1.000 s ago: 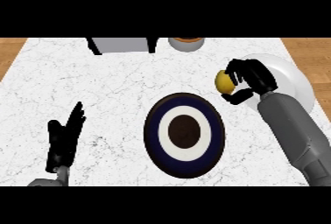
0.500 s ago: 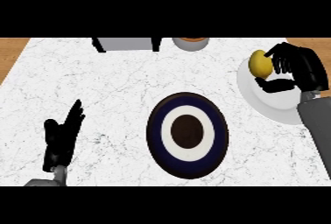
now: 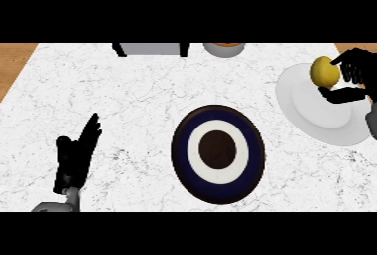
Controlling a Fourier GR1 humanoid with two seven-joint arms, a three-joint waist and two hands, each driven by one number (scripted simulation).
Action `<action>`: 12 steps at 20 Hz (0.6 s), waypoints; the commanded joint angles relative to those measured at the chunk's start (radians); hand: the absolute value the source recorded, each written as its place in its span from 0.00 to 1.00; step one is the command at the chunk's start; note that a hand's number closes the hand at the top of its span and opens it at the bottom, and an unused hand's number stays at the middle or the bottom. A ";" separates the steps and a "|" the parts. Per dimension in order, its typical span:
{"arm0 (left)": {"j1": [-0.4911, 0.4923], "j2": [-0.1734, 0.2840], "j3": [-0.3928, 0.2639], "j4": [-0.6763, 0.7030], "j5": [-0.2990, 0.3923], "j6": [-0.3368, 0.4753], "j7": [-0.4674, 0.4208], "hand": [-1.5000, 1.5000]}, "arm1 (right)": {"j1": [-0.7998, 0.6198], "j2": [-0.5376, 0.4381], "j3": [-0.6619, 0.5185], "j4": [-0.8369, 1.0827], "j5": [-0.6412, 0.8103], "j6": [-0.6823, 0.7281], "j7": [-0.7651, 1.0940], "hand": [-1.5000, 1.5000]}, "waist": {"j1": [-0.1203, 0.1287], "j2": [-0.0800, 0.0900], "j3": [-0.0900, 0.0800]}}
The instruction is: Pick the lemon from the plate and place it in the plate
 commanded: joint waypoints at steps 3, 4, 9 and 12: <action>-0.040 -0.020 0.005 -0.005 -0.008 -0.011 0.044 0.50 | -0.112 -0.022 -0.034 0.275 0.056 -0.044 -0.073 1.00 | 0.013 0.005 0.001; -0.063 0.016 0.039 0.013 0.011 -0.040 0.031 0.50 | -0.137 -0.024 -0.024 0.320 0.071 -0.032 -0.067 1.00 | 0.019 0.007 0.001; -0.078 -0.038 -0.011 0.019 -0.044 0.010 0.037 0.50 | -0.164 -0.019 -0.007 0.479 0.088 0.067 -0.107 1.00 | 0.031 0.015 0.002; -0.046 -0.021 0.007 0.030 -0.016 -0.026 0.005 0.50 | -0.136 -0.068 -0.003 0.545 0.086 0.180 -0.191 1.00 | 0.033 0.017 0.002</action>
